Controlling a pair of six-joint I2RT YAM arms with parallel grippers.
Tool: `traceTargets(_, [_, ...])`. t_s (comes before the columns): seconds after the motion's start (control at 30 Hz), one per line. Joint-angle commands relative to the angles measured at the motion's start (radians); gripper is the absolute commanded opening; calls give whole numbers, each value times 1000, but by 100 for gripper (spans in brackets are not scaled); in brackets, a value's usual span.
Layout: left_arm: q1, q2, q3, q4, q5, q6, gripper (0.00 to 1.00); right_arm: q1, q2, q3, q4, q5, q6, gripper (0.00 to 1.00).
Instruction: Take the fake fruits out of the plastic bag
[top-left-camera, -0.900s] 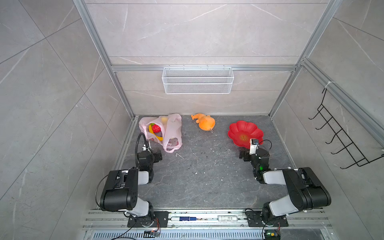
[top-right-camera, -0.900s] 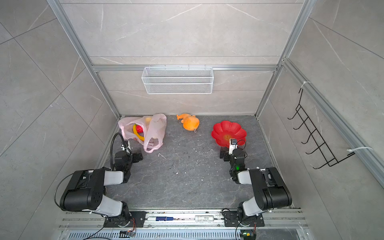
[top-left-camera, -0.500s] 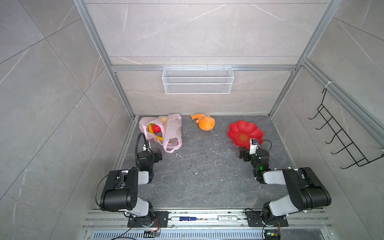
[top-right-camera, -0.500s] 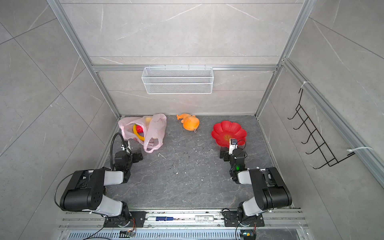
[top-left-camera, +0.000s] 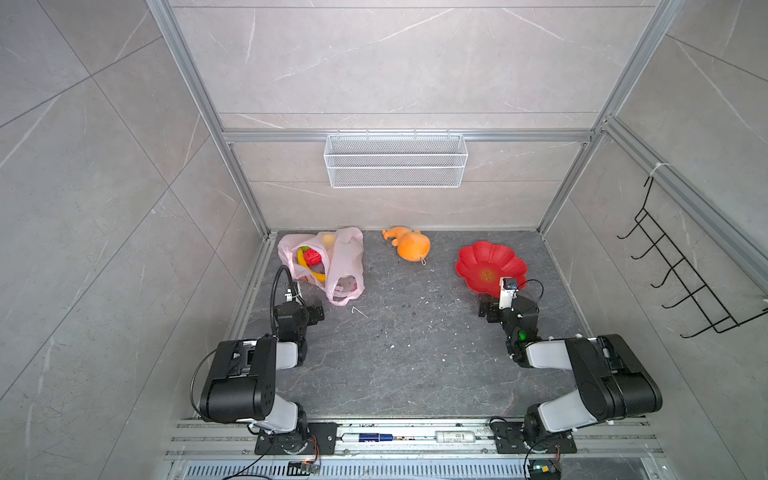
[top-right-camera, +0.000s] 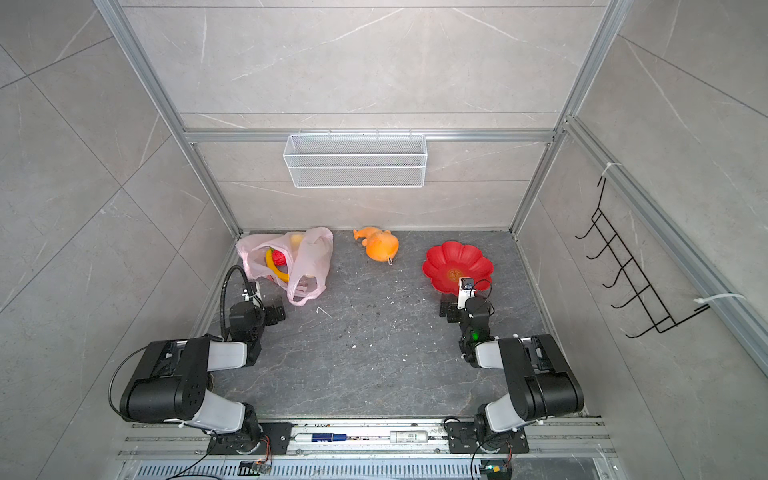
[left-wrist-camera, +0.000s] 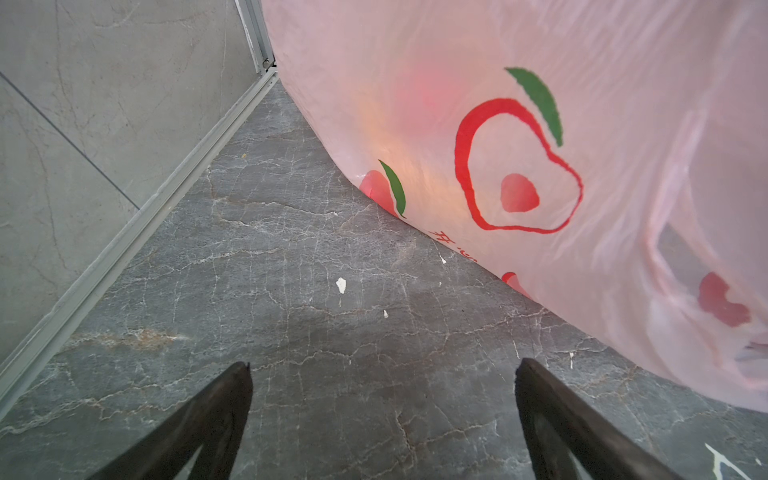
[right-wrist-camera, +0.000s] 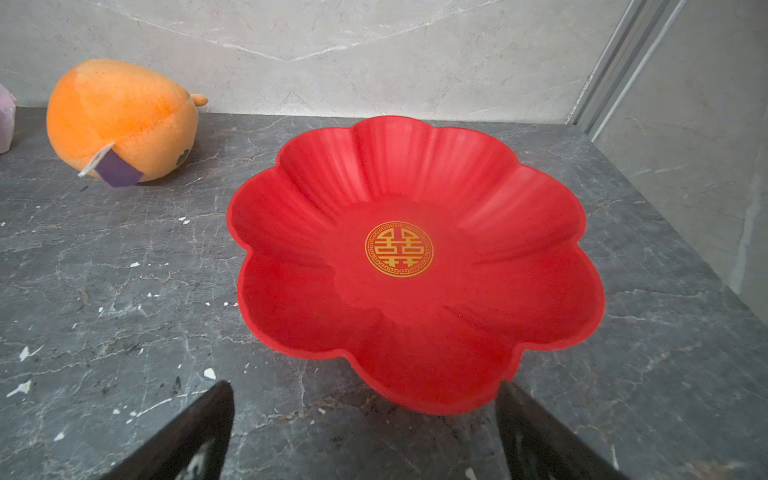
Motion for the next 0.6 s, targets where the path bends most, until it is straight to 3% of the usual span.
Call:
traceTargets(0.0, [6, -4, 19, 19, 6, 21, 100, -1, 0, 20, -17, -9, -13, 99])
traceTargets(0.4, [6, -7, 16, 26, 14, 25, 100, 1, 0, 19, -17, -10, -13, 99])
traceTargets(0.57, [5, -138, 104, -228, 41, 34, 100, 0, -22, 47, -84, -3, -6, 99])
